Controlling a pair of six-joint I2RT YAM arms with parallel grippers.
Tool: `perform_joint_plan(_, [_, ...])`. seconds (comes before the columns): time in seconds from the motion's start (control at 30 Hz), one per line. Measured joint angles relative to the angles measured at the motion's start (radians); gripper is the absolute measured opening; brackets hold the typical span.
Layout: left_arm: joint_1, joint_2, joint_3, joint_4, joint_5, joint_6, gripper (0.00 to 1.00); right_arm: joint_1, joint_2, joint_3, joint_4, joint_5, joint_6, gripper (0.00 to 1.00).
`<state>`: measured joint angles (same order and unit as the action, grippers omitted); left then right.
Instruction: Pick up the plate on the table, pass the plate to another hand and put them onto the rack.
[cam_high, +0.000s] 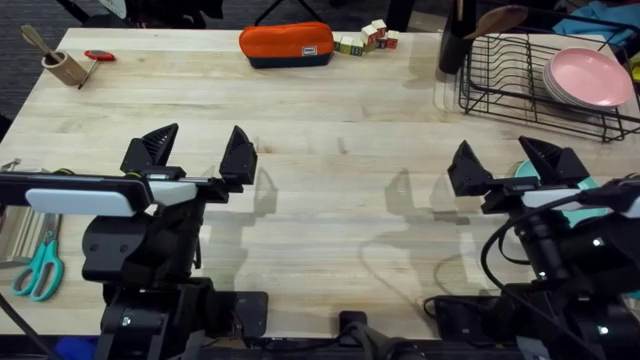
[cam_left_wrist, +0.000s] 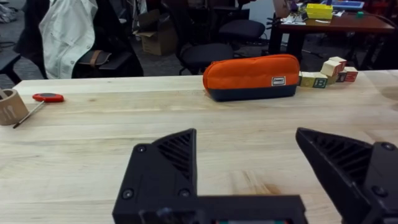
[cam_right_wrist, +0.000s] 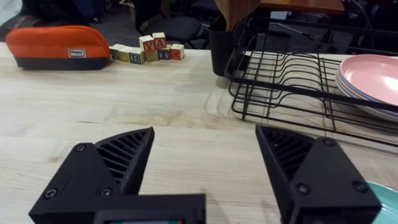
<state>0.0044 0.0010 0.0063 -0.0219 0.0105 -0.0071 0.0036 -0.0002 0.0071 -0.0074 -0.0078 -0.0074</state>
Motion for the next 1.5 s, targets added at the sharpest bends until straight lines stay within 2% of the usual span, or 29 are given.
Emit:
perform_joint_plan(0.73, [0.0, 0.0, 0.0, 0.0, 0.0, 0.0, 0.994, 0.0, 0.0, 0.0, 0.001, 0.0, 0.011, 0.993])
perform_joint_plan(0.9, [0.0, 0.0, 0.019, -0.056, 0.001, 0.0, 0.995, 0.0, 0.0, 0.05, -0.114, -0.003, 0.044, 0.994])
perform_joint_plan(1.0, [0.0, 0.003, 0.08, -0.134, 0.001, 0.0, 0.994, 0.0, 0.012, 0.125, -0.278, -0.006, 0.055, 0.993])
perform_joint_plan(1.13, [0.0, 0.052, 0.21, -0.245, 0.001, 0.0, 0.994, 0.0, 0.087, 0.256, -0.404, -0.004, 0.06, 0.993])
perform_joint_plan(1.37, [0.0, 0.252, 0.459, -0.398, 0.0, 0.0, 0.994, 0.0, 0.317, 0.523, -0.486, 0.016, 0.052, 0.993])
perform_joint_plan(1.5, [0.0, 0.401, 0.601, -0.434, 0.0, 0.0, 0.993, 0.0, 0.479, 0.651, -0.506, 0.019, 0.052, 0.995])
